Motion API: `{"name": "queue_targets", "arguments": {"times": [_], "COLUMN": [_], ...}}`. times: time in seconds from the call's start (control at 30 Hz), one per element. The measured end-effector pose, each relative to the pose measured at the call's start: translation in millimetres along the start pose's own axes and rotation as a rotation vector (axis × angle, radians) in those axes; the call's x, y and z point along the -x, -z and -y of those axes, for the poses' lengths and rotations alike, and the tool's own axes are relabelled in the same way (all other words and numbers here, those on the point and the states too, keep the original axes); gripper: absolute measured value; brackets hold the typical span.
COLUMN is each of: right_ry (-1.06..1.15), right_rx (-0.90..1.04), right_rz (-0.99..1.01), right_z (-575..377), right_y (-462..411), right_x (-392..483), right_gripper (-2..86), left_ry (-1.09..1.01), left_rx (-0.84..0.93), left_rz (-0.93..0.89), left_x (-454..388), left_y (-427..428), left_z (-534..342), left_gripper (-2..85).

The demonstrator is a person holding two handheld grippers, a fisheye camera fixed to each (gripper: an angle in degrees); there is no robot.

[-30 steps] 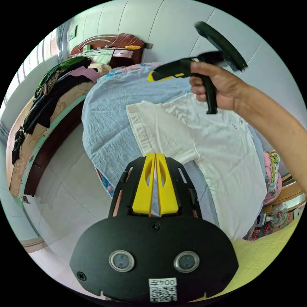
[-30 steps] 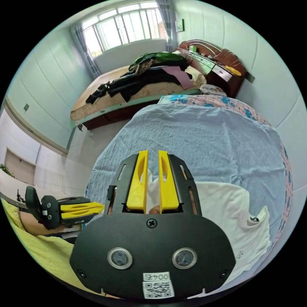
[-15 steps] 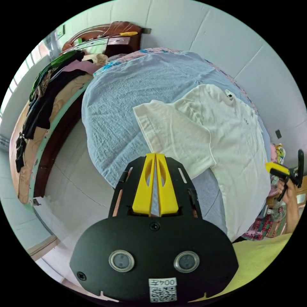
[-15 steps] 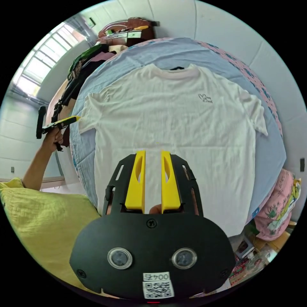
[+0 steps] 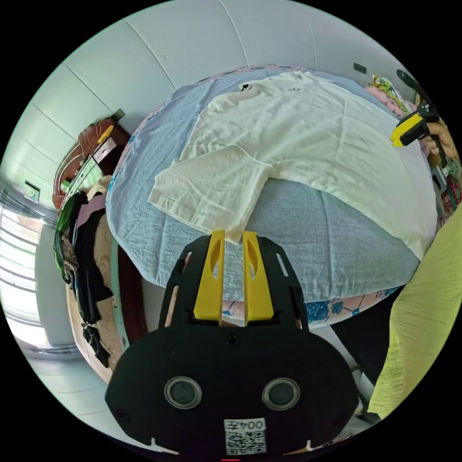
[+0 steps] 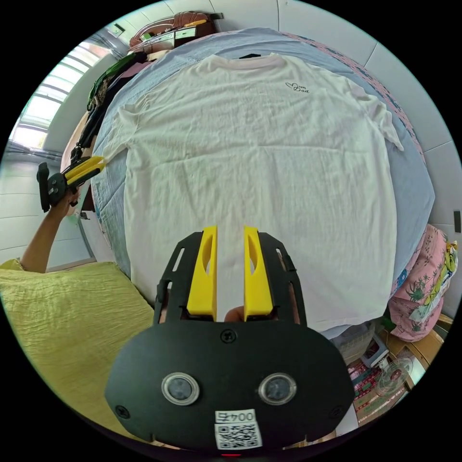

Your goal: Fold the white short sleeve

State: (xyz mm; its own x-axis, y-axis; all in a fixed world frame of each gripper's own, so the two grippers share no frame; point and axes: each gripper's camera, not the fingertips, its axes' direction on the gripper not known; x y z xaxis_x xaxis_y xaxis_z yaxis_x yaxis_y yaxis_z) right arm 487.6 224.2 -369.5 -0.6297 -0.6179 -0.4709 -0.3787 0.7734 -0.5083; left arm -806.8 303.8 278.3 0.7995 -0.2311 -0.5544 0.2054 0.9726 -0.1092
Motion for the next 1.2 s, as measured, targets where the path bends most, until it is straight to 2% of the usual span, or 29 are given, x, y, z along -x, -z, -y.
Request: {"name": "queue_targets", "arguments": {"times": [0.13, 0.27, 0.43, 0.5, 0.57, 0.7, 0.77, 0.97, 1.1, 1.2], "right_ry": [-0.011, -0.009, -0.007, 0.013, 0.047, 0.067, 0.066, 0.121, 0.108, 0.142], "right_rx": [0.036, 0.07, 0.087, 0.095, 0.108, 0.107, 0.094, 0.022, -0.06, -0.133], "right_rz": [-0.028, -0.061, -0.121, -0.142, -0.177, -0.208, -0.188, -0.145, -0.044, 0.111], "right_z": [3, 7, 6, 6, 7, 4, -1, -26, -47, -69], "right_y": [5, 12, 19, 25, 32, 44, 54, 81, 100, 127], "right_x": [7, 15, 25, 32, 42, 51, 46, 35, 12, -23], "right_gripper": [8.6, 8.3, 8.1, 8.0, 8.1, 8.0, 7.8, 7.2, 5.8, 6.3], "left_ry": [-0.023, 0.048, 0.064, 0.115, 0.202, 0.249, 0.219, 0.188, 0.243, 0.313], "left_rx": [0.027, 0.116, 0.222, 0.165, 0.069, 0.017, -0.002, 0.026, 0.06, 0.099], "left_rz": [0.004, 0.068, 0.051, 0.057, -0.061, -0.221, -0.328, -0.422, -0.405, -0.358], "left_x": [-15, -18, -35, -31, -22, -31, -56, -128, -156, -177], "left_y": [-18, -11, -38, -31, -17, -14, -20, -39, -46, -48], "left_z": [12, 31, 29, 25, 29, 53, 74, 109, 119, 123], "left_gripper": [3.1, 0.9, 0.4, 0.3, 0.3, 0.5, 0.7, 0.9, 1.0, 1.0]}}
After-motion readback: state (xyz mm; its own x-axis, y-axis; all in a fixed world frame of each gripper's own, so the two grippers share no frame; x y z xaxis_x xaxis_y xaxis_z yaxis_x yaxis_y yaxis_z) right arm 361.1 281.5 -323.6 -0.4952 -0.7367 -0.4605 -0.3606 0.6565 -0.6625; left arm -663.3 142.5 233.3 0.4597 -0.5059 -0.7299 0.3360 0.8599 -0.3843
